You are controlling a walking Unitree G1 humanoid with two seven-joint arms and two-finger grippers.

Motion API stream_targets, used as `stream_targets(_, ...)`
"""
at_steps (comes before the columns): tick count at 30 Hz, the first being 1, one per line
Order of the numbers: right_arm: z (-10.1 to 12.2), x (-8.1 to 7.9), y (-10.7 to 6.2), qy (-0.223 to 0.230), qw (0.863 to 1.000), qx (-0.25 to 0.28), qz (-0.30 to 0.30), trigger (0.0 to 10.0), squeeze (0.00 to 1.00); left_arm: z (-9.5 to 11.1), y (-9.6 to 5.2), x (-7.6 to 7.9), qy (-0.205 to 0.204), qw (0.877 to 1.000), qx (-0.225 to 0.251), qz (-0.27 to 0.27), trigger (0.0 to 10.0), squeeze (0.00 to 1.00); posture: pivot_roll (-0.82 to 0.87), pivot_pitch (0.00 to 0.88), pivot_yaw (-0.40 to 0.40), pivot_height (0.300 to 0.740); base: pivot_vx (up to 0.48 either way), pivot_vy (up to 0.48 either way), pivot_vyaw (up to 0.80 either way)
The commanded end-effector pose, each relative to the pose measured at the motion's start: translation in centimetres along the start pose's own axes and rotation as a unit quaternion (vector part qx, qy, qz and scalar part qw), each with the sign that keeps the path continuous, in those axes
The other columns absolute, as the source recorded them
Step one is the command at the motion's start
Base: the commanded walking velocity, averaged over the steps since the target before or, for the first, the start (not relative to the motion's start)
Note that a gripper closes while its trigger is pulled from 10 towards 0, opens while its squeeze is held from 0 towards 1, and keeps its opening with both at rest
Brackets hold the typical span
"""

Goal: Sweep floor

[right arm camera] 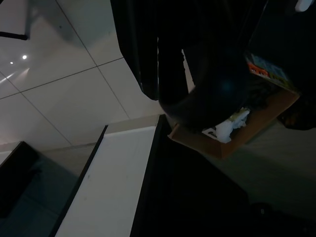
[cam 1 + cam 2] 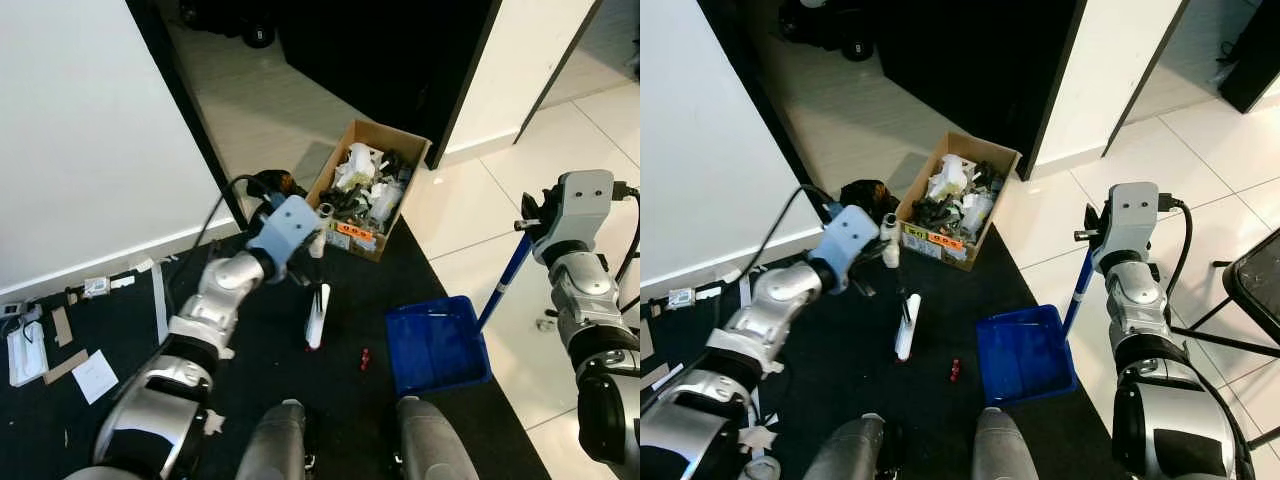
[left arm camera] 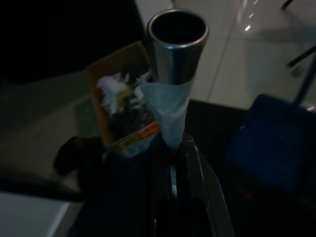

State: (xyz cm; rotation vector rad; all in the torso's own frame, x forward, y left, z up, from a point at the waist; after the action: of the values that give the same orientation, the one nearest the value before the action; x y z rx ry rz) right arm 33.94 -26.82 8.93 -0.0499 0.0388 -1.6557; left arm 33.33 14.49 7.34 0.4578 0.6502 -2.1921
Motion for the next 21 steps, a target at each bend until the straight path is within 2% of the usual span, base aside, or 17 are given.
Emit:
stream_targets(1, 0.1, -0.3, 0.1, -0.006, 1.0, 0.003, 0.004, 10.0, 0.0, -3.2, -1.4, 1.0, 0.003, 0.997, -0.074, -0.025, 10.0, 0.0, 0.03, 0.142, 0.02, 0.74, 0.0, 0.0, 0.0)
stream_targets(3, -0.2, -0.5, 0.1, -0.007, 1.0, -0.003, 0.004, 10.0, 0.0, -4.0, -2.3, 0.2, 0.019, 0.996, -0.086, -0.025, 10.0, 0.0, 0.04, 0.143, 0.019, 0.74, 0.0, 0.0, 0.0)
stream_targets(7, -0.4, -0.6, 0.0, -0.009, 1.0, -0.008, 0.003, 10.0, 0.0, -4.4, -3.1, -0.3, 0.035, 0.994, -0.093, -0.033, 10.0, 0.0, 0.04, 0.142, 0.021, 0.74, 0.0, 0.0, 0.0)
stream_targets(9, -0.6, -0.6, 0.0, -0.01, 1.0, -0.01, 0.0, 10.0, 0.0, -4.7, -3.5, -0.3, 0.057, 0.993, -0.095, -0.05, 10.0, 0.0, 0.04, 0.141, 0.023, 0.74, 0.0, 0.0, 0.0)
stream_targets(12, -0.7, -0.7, 0.0, -0.009, 1.0, -0.011, -0.002, 10.0, 0.0, -4.7, -3.6, -0.4, 0.083, 0.991, -0.093, -0.051, 10.0, 0.0, 0.04, 0.142, 0.029, 0.74, 0.0, 0.0, 0.0)
stream_targets(16, -0.8, -0.9, -0.1, -0.009, 1.0, -0.011, -0.002, 10.0, 0.0, -4.5, -3.6, -0.6, 0.091, 0.991, -0.088, -0.045, 10.0, 0.0, 0.04, 0.142, 0.031, 0.74, 0.0, 0.0, 0.0)
stream_targets(19, -1.0, -1.0, -0.1, -0.008, 1.0, -0.012, -0.002, 10.0, 0.0, -4.5, -3.7, -0.4, 0.121, 0.987, -0.087, -0.063, 10.0, 0.0, 0.04, 0.143, 0.032, 0.74, 0.0, 0.0, 0.0)
stream_targets(21, -1.0, -1.1, -0.2, -0.008, 1.0, -0.012, -0.002, 10.0, 0.0, -4.5, -3.7, -0.3, 0.127, 0.986, -0.087, -0.067, 10.0, 0.0, 0.04, 0.143, 0.032, 0.74, 0.0, 0.0, 0.0)
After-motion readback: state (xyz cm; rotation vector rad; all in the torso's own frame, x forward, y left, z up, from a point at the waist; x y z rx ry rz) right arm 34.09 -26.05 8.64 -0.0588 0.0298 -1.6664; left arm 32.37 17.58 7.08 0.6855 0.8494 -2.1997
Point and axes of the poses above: a point about 5 cm out from each wrist's last joint towards the gripper, its own y axis pointing out of the wrist towards the gripper, its own z axis along the axis of the wrist's last joint, x = y × z, the point moved 1 cm from there along y, pointing out of the wrist towards the gripper, and after that the axes turned 9 degrees about y, right-handed, at the moved point
